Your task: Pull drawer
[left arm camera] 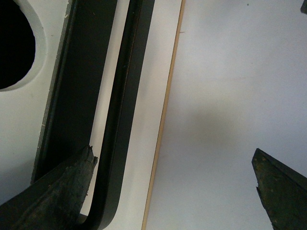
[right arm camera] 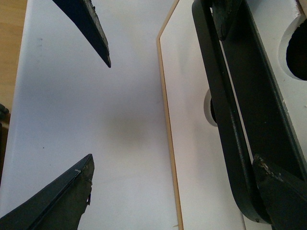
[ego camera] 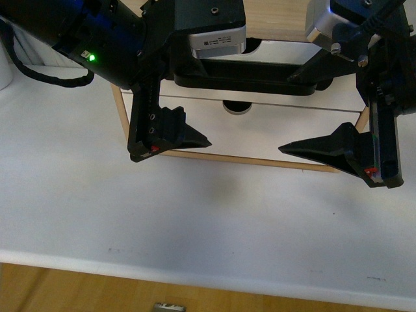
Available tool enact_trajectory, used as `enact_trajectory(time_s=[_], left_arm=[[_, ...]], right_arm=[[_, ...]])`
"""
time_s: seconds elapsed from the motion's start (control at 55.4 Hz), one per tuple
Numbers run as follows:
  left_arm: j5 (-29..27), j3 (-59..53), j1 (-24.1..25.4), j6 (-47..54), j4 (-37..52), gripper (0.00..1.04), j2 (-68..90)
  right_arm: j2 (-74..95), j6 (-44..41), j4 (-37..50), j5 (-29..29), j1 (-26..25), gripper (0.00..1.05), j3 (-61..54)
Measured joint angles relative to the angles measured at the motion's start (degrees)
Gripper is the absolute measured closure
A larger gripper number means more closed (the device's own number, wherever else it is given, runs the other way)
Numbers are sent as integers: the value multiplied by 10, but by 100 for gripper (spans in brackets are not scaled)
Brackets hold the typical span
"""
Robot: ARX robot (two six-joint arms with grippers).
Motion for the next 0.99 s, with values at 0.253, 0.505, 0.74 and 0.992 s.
enact_trajectory(time_s=[0.253, 0.505, 0.74, 0.992], left_arm=[[2, 0, 1, 0, 0, 6, 0], [5, 0, 2, 0, 1, 6, 1], [7, 0, 4, 0, 1, 6, 1], [9, 0, 4, 0, 1, 6, 1]], right_arm=[[6, 5, 3, 8, 3, 9, 8], [9, -14, -38, 15, 11, 9, 24], [11, -24, -54, 21, 15, 9, 33], [15, -36, -82, 24, 16, 9, 44]])
